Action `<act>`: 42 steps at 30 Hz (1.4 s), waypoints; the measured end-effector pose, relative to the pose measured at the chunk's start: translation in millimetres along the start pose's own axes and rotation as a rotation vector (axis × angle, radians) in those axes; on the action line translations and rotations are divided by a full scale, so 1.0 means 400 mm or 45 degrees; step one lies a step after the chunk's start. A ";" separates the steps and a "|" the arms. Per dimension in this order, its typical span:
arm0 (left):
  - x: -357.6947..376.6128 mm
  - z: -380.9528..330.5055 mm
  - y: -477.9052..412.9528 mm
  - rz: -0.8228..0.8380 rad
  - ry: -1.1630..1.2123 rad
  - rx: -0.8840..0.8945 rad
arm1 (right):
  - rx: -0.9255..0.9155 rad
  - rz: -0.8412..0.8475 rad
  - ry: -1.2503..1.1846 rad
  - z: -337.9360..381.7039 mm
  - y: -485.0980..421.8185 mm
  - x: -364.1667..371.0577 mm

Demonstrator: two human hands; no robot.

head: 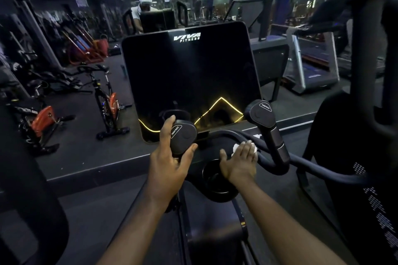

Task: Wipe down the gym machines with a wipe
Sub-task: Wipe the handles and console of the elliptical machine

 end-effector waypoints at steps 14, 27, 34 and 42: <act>-0.002 0.016 0.015 -0.019 -0.015 -0.021 | -0.200 0.115 0.079 0.018 -0.137 -0.011; -0.003 0.002 0.014 -0.032 -0.098 0.019 | -0.437 0.191 0.096 0.100 -0.096 0.049; -0.005 -0.006 0.014 -0.033 -0.113 0.012 | -0.802 0.234 0.072 0.226 0.028 0.083; -0.003 0.001 0.017 -0.060 -0.126 0.027 | -0.710 0.041 -0.045 0.186 0.114 0.047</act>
Point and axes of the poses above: each hand's wrist, its own y-axis away from the middle knuckle, its own x-axis out of the palm, z = x × y, the point moved 9 cm from there along -y, towards the middle knuckle, and after that the axes turned 8 degrees about -z, right-handed, at the moved point
